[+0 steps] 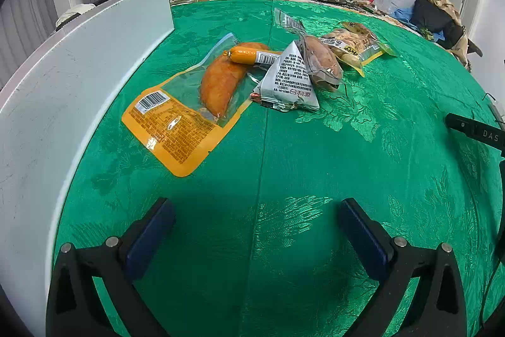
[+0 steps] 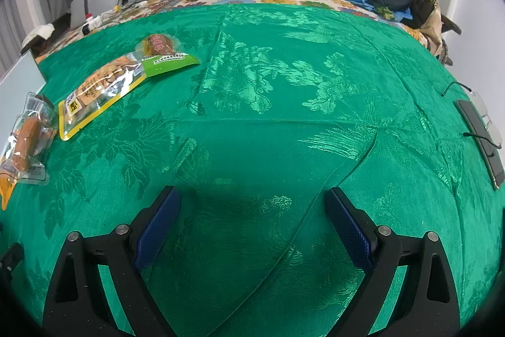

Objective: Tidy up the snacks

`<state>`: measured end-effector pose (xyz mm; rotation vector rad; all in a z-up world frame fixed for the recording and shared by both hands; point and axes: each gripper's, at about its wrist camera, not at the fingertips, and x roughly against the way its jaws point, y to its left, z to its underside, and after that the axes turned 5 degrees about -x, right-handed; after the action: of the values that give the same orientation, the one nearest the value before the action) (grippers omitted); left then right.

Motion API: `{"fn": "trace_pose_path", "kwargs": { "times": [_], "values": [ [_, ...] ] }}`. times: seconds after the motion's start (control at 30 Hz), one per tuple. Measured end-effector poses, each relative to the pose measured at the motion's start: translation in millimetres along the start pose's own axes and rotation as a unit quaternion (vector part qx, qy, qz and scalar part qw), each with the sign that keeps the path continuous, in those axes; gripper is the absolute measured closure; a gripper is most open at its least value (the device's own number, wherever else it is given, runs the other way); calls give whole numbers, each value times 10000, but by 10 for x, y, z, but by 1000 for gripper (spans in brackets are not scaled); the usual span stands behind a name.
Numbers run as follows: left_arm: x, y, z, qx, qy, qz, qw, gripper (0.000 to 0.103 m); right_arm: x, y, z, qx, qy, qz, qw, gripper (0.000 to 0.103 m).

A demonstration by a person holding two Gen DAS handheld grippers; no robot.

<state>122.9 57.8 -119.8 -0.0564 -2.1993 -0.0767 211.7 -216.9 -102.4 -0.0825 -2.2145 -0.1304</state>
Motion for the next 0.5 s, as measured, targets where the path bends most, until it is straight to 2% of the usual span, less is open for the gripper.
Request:
{"fn": "trace_pose_path", "kwargs": {
  "times": [0.5],
  "values": [
    [2, 0, -3, 2, 1, 3, 10000, 0, 6, 2, 5, -1, 2, 1, 10000, 7]
  ]
}}
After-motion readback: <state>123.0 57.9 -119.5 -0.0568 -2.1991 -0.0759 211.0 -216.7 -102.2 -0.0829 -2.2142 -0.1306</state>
